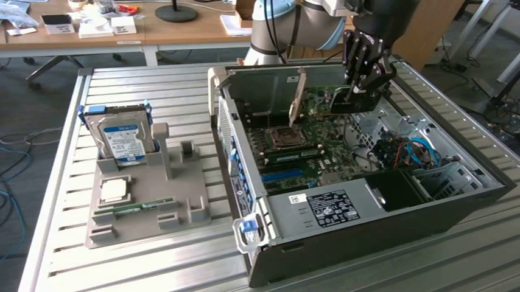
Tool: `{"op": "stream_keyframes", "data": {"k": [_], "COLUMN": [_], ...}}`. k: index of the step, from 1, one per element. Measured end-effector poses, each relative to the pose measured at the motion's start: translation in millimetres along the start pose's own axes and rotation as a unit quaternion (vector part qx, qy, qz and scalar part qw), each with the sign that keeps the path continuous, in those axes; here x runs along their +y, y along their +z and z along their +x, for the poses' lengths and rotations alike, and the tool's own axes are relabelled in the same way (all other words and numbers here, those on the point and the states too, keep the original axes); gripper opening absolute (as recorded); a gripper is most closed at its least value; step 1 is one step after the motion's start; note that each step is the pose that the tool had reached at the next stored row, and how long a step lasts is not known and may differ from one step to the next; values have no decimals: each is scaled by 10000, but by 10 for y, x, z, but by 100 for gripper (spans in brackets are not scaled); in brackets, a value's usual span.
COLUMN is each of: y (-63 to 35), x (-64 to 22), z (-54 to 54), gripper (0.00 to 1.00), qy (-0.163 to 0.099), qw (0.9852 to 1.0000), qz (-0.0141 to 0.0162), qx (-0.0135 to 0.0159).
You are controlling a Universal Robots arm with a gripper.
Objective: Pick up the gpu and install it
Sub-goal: 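Insert the gpu into the slot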
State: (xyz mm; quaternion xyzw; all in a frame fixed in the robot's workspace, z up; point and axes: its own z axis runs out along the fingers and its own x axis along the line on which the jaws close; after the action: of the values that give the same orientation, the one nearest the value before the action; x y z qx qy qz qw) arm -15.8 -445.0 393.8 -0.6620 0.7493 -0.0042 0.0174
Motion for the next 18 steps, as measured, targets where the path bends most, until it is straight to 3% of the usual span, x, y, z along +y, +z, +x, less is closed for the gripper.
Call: {"op": "stream_keyframes", "data": {"k": [10,18], "y": [15,34], "x": [21,108], "z": [3,14], "gripper": [27,27], "qy": [0,0], "qw": [10000,10000], "qz": [0,0], "qx": [0,-1]}}
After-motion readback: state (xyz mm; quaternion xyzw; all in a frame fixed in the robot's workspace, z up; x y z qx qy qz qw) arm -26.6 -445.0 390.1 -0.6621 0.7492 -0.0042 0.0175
